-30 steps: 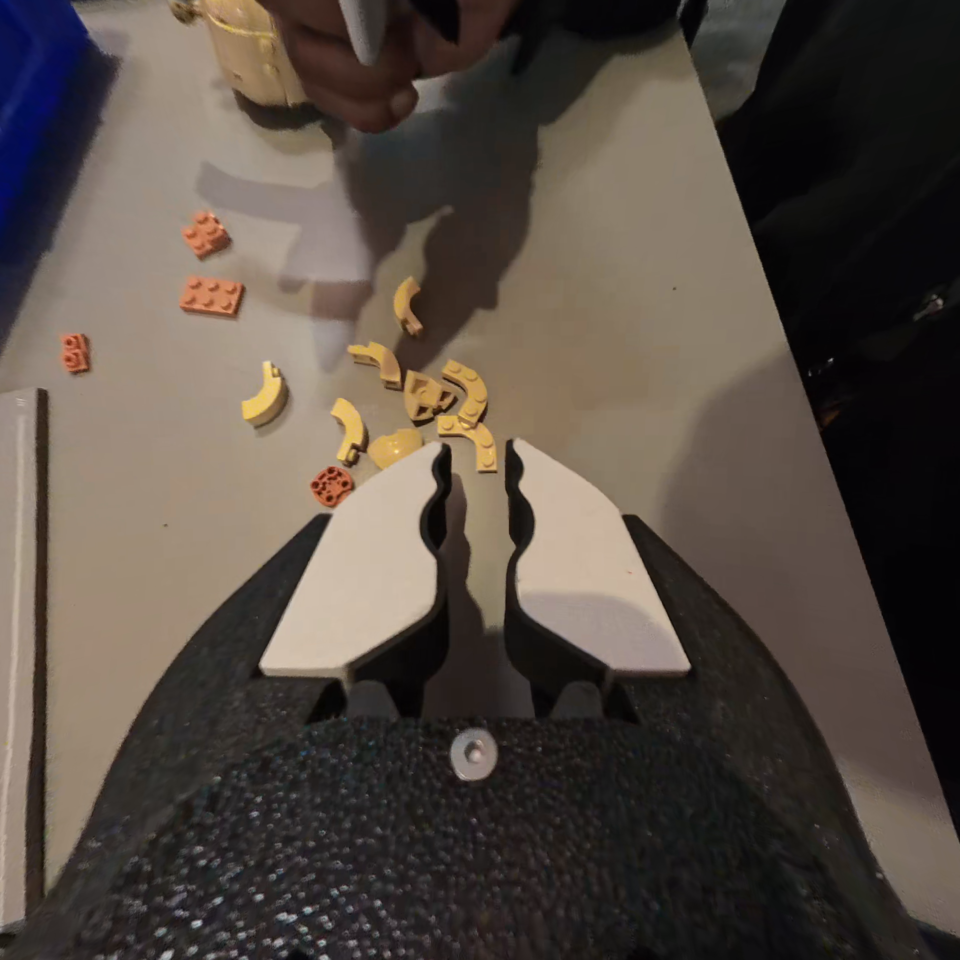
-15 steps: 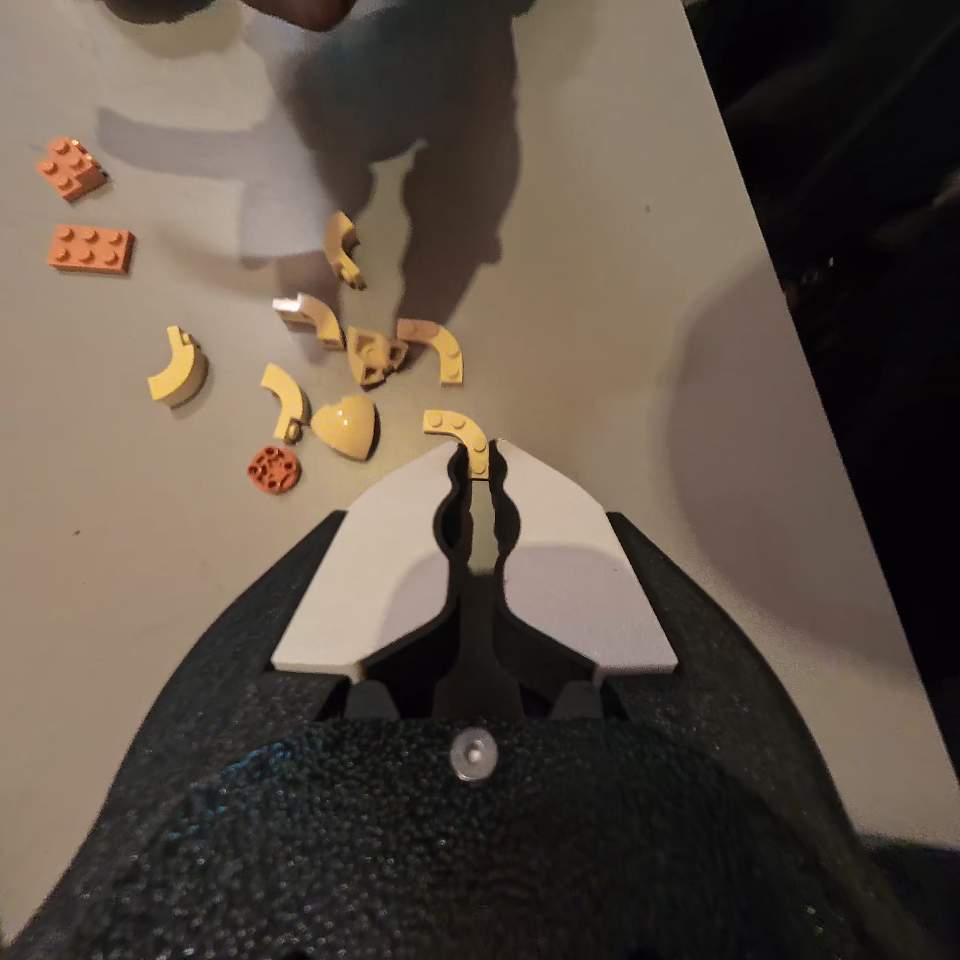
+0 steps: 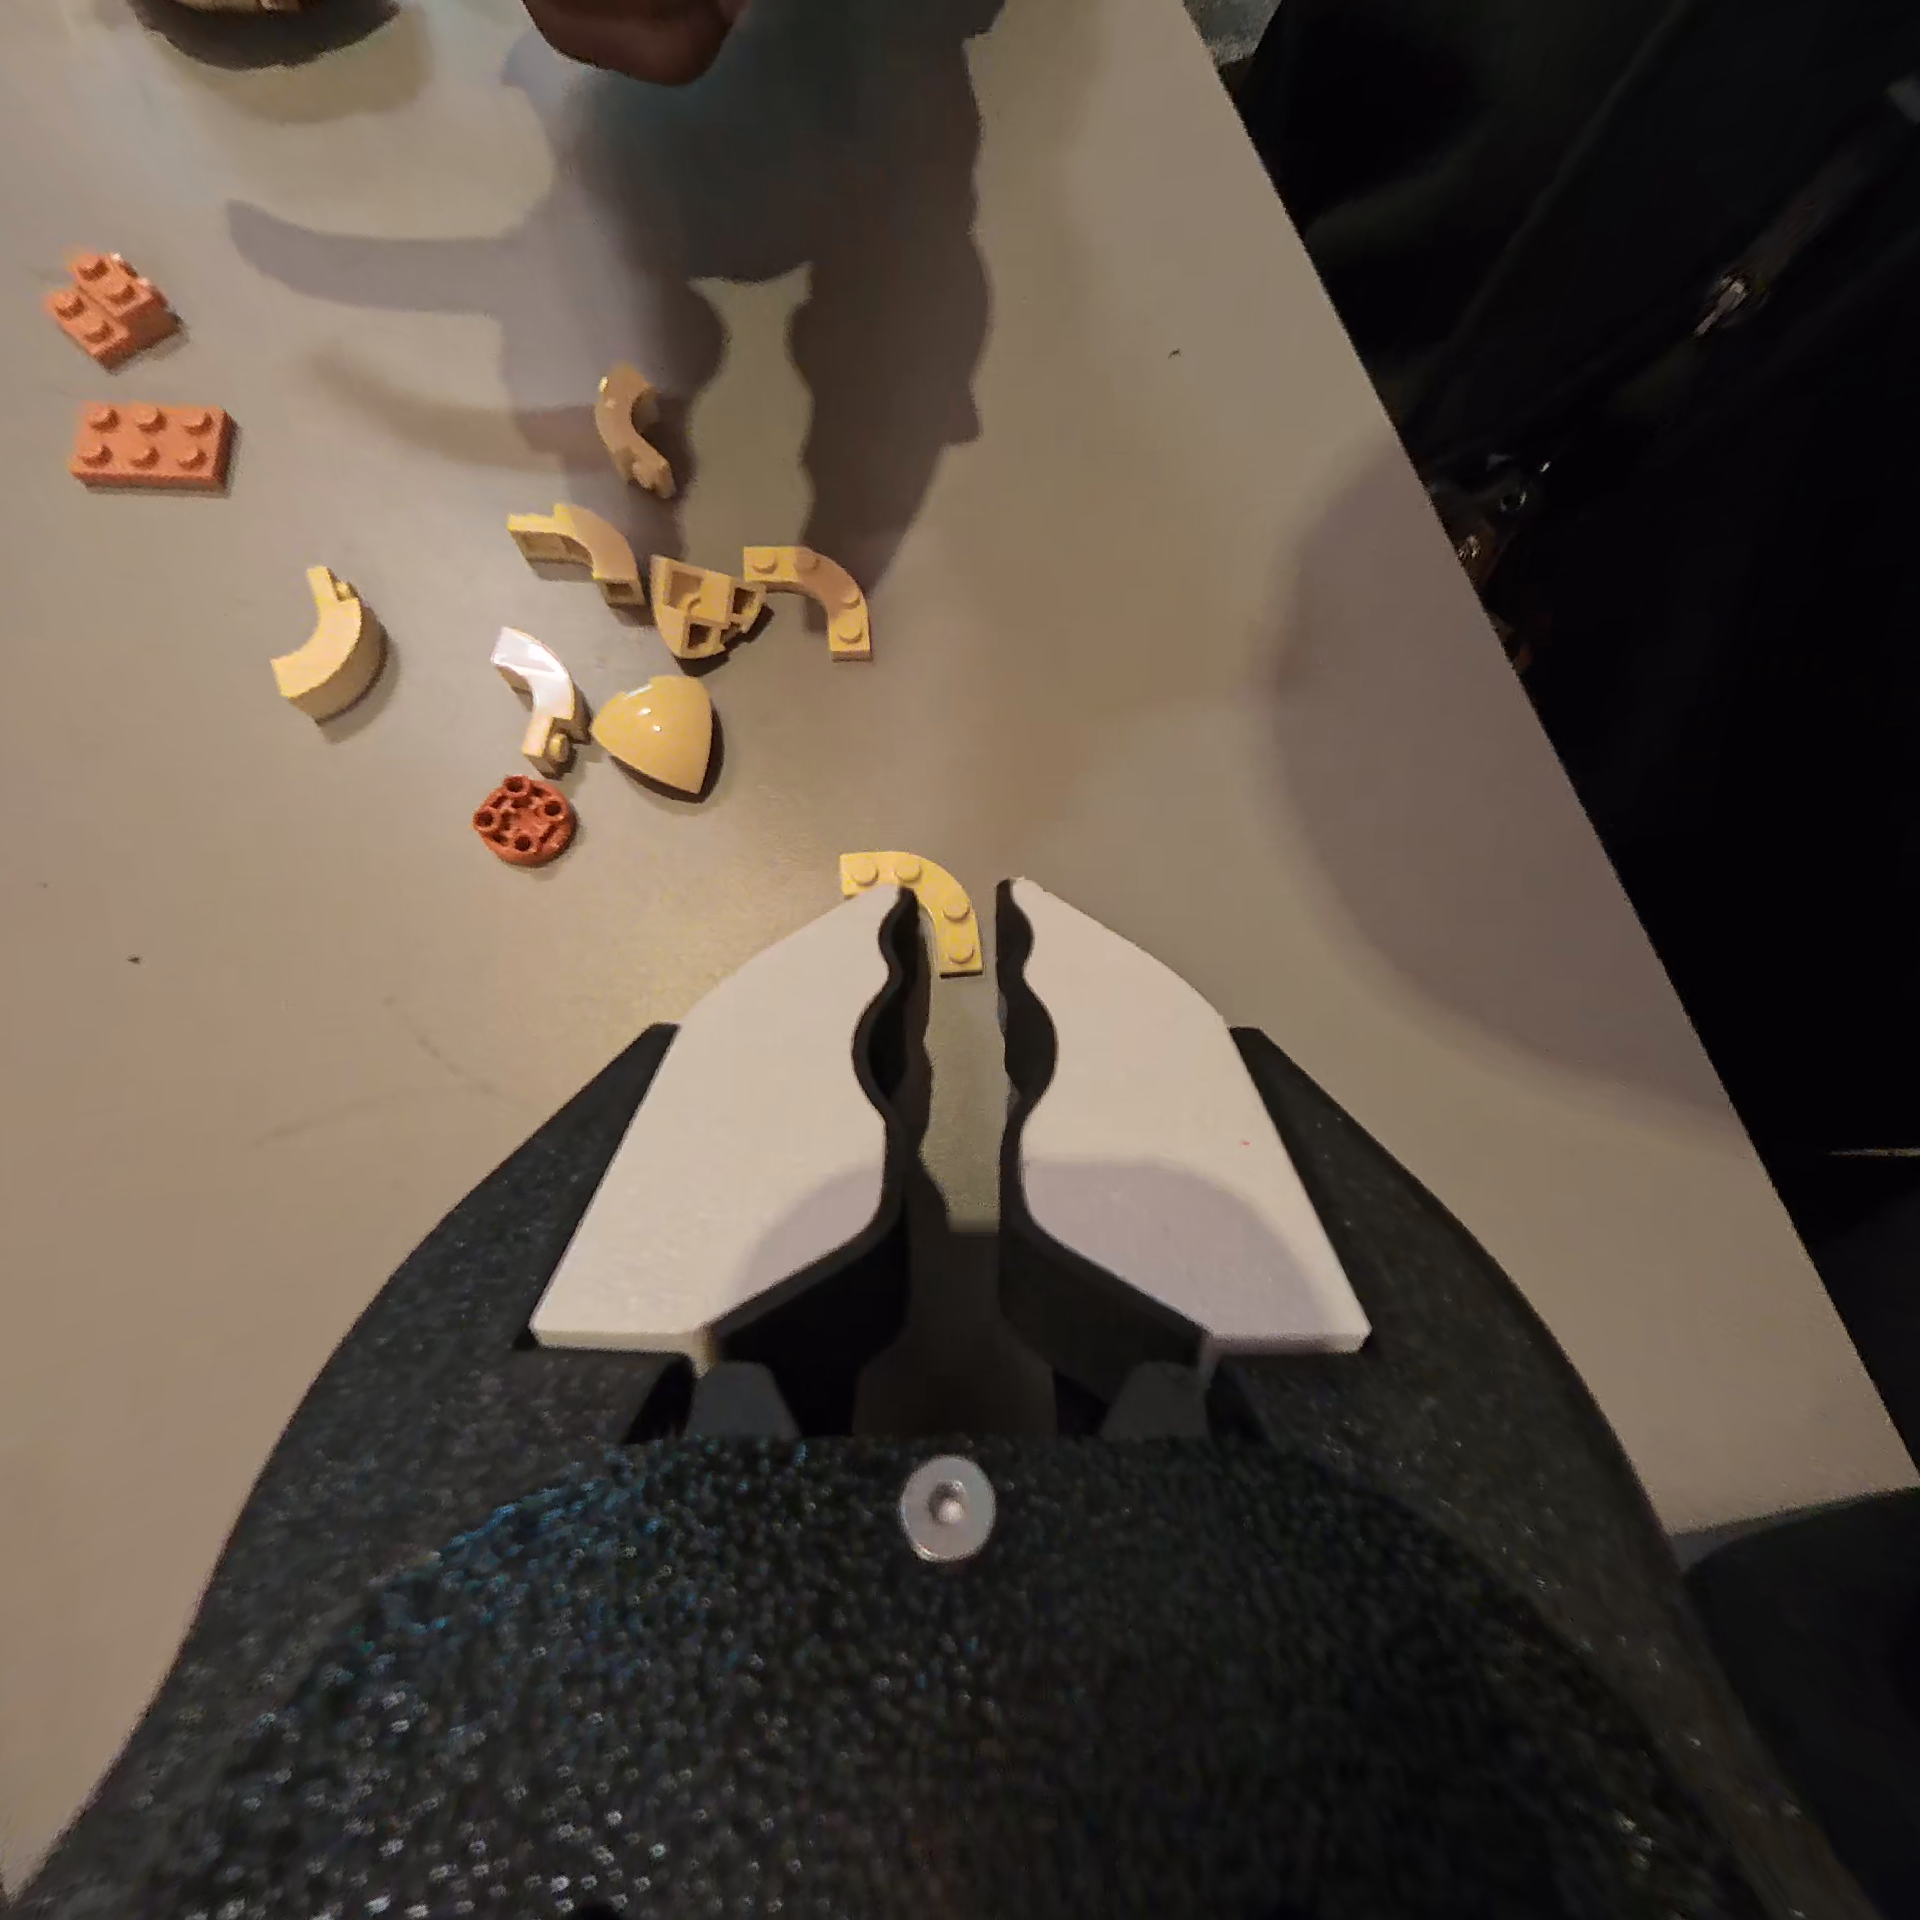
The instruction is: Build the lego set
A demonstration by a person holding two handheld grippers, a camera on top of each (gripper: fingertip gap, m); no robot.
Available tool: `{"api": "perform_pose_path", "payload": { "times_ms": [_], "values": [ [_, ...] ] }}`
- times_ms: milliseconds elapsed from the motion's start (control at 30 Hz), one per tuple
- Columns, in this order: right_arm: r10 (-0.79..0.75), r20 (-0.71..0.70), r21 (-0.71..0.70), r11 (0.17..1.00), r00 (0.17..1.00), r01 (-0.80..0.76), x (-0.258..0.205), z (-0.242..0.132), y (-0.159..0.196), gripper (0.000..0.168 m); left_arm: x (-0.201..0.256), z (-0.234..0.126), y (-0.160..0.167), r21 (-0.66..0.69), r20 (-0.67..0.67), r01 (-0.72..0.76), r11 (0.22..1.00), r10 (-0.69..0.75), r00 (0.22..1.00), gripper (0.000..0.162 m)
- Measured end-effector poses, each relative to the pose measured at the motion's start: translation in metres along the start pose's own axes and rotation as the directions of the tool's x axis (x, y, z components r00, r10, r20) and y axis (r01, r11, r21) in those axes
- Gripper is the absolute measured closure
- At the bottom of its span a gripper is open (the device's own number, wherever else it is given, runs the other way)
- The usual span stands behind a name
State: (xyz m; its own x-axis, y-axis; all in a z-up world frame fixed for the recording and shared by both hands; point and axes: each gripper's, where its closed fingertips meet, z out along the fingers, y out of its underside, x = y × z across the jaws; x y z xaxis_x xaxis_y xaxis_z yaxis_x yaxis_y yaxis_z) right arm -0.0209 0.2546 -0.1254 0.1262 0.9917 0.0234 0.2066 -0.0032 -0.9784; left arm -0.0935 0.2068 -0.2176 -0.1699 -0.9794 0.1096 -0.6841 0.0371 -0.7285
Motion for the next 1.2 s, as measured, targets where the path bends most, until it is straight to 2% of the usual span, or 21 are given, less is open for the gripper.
{"api": "perform_pose_path", "payload": {
  "times_ms": [100,267,433,767,1200],
  "values": [
    [0.026,0.016,-0.019,0.999,1.0,-0.026,-0.005,-0.001,0.004,0.141,0.0,-0.007,-0.006,0.069,-0.004,-0.001,0.998,0.001,1.0,0.147],
    [0.032,0.043,-0.089,0.996,0.999,-0.029,-0.014,-0.002,0.023,0.139,-0.013,-0.02,-0.011,0.147,0.069,-0.03,0.989,0.02,0.997,0.148],
    [0.037,0.035,-0.126,0.992,0.999,-0.033,-0.013,-0.005,0.031,0.139,-0.02,-0.023,-0.009,0.149,0.107,-0.048,0.988,0.032,0.994,0.153],
    [0.105,0.053,-0.14,0.985,0.993,-0.097,-0.008,-0.004,0.034,0.141,-0.019,-0.028,-0.013,0.195,0.069,-0.022,0.981,0.008,0.998,0.158],
    [0.176,0.086,-0.123,0.979,0.981,-0.165,-0.006,-0.005,0.032,0.145,-0.016,-0.022,-0.008,0.146,0.061,-0.038,0.989,0.029,0.998,0.162]
  ]
}}
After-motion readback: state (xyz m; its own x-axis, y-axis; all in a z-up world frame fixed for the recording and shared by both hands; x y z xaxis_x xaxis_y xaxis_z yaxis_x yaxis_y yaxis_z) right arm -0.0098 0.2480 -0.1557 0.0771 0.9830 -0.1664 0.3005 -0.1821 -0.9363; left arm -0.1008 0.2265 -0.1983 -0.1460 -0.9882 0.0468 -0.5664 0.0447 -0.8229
